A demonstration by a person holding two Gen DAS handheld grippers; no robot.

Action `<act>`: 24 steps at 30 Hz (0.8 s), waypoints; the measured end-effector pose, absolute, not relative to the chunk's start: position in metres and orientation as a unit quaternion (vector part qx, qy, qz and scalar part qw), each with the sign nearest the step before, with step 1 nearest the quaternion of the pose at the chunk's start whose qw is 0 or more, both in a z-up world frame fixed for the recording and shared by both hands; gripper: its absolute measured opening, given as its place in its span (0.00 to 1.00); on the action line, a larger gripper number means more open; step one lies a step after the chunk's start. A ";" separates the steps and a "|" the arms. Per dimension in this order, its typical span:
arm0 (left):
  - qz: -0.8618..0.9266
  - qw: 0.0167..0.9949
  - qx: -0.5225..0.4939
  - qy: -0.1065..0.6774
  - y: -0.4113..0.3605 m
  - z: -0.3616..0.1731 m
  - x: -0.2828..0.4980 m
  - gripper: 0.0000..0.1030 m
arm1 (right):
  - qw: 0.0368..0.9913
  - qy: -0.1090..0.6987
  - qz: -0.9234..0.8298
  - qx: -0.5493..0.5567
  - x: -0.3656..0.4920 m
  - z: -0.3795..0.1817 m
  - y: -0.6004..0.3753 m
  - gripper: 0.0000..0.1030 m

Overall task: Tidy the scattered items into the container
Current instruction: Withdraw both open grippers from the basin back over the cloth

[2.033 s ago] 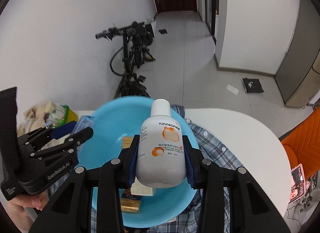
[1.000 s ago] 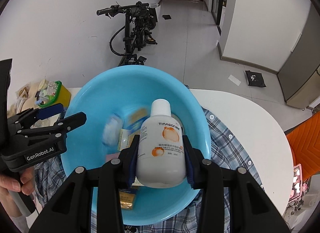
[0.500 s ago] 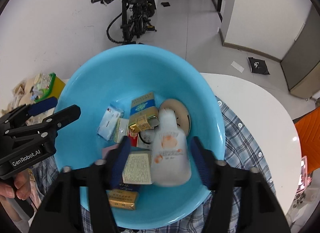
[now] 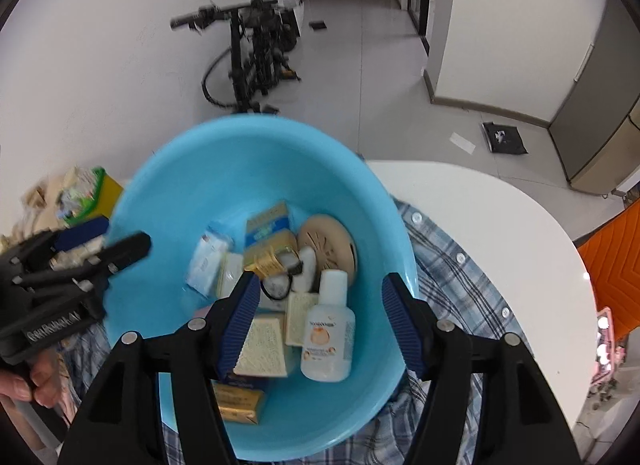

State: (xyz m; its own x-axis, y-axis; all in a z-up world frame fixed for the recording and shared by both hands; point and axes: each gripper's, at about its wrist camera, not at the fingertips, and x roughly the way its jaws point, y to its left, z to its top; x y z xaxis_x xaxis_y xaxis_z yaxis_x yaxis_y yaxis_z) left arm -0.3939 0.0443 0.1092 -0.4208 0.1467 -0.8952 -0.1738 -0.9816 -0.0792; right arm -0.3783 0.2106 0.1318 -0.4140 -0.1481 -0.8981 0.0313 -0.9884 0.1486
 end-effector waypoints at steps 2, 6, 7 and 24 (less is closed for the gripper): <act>0.858 0.099 -0.504 0.026 0.047 0.114 -0.390 0.72 | 0.061 -0.041 -0.857 0.509 -0.373 0.139 0.209 0.60; 0.895 0.097 -0.434 0.039 0.046 0.130 -0.384 0.76 | 0.054 0.003 -0.904 0.425 -0.358 0.157 0.202 0.72; 0.907 0.095 -0.409 0.030 0.043 0.136 -0.382 0.79 | 0.053 0.001 -0.913 0.405 -0.355 0.162 0.203 0.77; 0.983 0.055 -0.151 -0.084 -0.019 0.193 -0.327 1.00 | 0.002 0.050 -0.981 0.187 -0.307 0.207 0.192 1.00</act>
